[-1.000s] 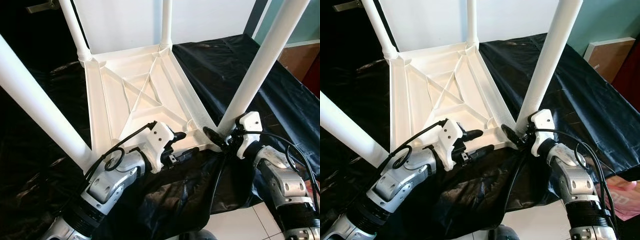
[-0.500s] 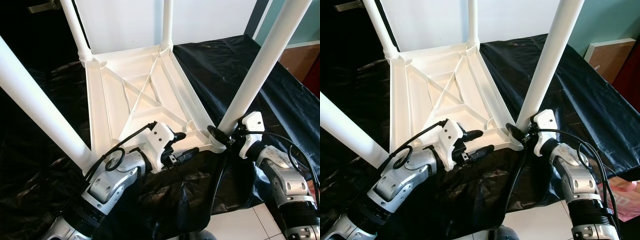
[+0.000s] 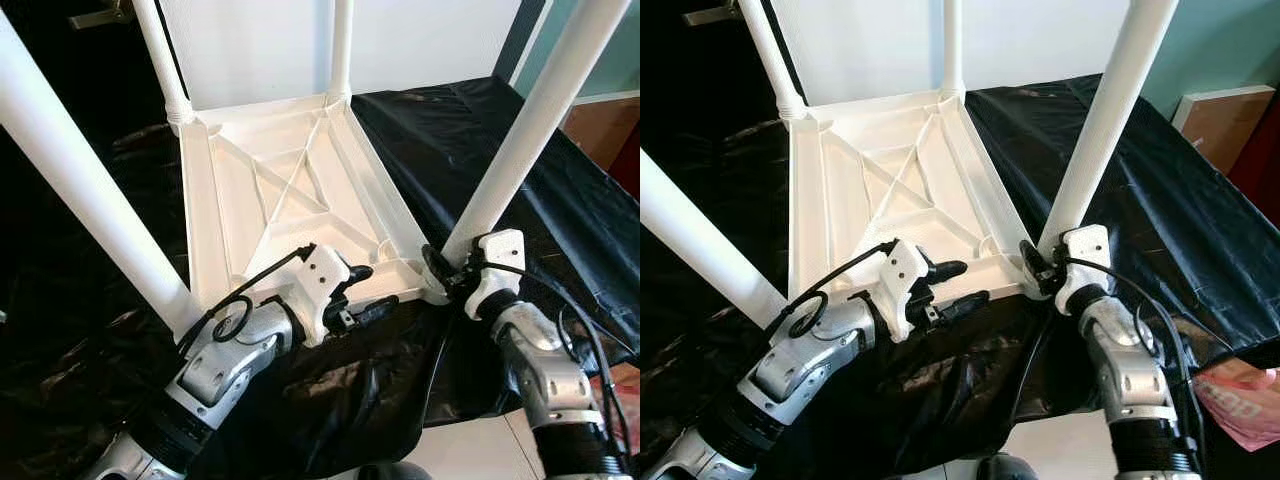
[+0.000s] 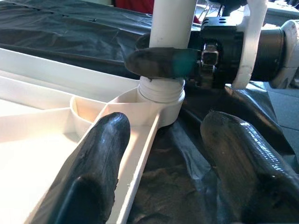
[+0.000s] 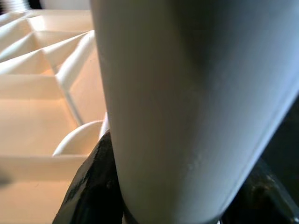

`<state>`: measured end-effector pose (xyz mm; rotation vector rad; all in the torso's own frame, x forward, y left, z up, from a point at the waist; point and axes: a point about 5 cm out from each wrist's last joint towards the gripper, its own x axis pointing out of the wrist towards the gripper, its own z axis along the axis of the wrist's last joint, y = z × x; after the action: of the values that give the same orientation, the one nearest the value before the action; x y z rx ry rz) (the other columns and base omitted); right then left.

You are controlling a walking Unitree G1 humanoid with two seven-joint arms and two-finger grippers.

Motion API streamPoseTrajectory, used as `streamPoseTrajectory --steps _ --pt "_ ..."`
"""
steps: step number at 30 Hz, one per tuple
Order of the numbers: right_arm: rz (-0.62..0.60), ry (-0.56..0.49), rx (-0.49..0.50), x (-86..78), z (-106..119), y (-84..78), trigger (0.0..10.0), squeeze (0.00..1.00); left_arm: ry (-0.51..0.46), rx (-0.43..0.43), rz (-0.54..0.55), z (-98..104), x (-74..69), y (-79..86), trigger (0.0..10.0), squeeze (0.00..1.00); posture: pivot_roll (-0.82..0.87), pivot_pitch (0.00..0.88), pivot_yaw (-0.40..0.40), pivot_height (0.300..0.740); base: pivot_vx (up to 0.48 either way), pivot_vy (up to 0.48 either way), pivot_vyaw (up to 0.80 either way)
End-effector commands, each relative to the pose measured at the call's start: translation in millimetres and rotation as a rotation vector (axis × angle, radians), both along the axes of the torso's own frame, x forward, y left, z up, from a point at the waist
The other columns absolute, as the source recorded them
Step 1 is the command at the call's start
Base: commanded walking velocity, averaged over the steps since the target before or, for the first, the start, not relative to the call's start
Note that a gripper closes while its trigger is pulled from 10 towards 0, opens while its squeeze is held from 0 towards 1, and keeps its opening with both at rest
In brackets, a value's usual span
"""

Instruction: Building children table

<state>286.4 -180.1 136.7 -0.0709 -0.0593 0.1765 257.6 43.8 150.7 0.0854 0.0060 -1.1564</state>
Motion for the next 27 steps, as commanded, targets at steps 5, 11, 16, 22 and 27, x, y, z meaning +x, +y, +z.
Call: streamPoseTrajectory --steps 5,11,16,22,27 --pt "-0.192 0.088 0.008 -10.8 -22 -1.2 10.0 0.00 0.013 0.021 -0.171 -5 -10.1 -1.9 10.0 0.00 -0.05 0.096 -0.024 0.740 0.000 0.000 0.00" --pt "-0.284 0.101 0.052 -13.6 -25 8.4 10.0 0.00 0.015 0.020 -0.175 -5 -11.1 -3.2 10.0 0.00 -0.05 0.093 -0.026 0.740 0.000 0.000 0.00" --pt "-0.366 0.113 0.107 -17.0 -28 16.3 10.0 0.00 0.014 0.015 -0.171 -4 -10.3 -3.2 10.0 0.00 -0.04 0.093 -0.028 0.740 0.000 0.000 0.00" --pt "-0.359 0.102 0.098 -18.8 -24 23.5 10.0 0.00 0.017 0.015 -0.174 -5 -10.9 -3.7 10.0 0.00 -0.05 0.094 -0.024 0.740 0.000 0.000 0.00" --pt "-0.367 0.085 0.089 -16.9 -20 21.0 10.0 0.89 0.014 0.015 -0.174 -4 -9.6 -3.9 10.0 0.00 -0.05 0.093 -0.026 0.740 0.000 0.000 0.00"
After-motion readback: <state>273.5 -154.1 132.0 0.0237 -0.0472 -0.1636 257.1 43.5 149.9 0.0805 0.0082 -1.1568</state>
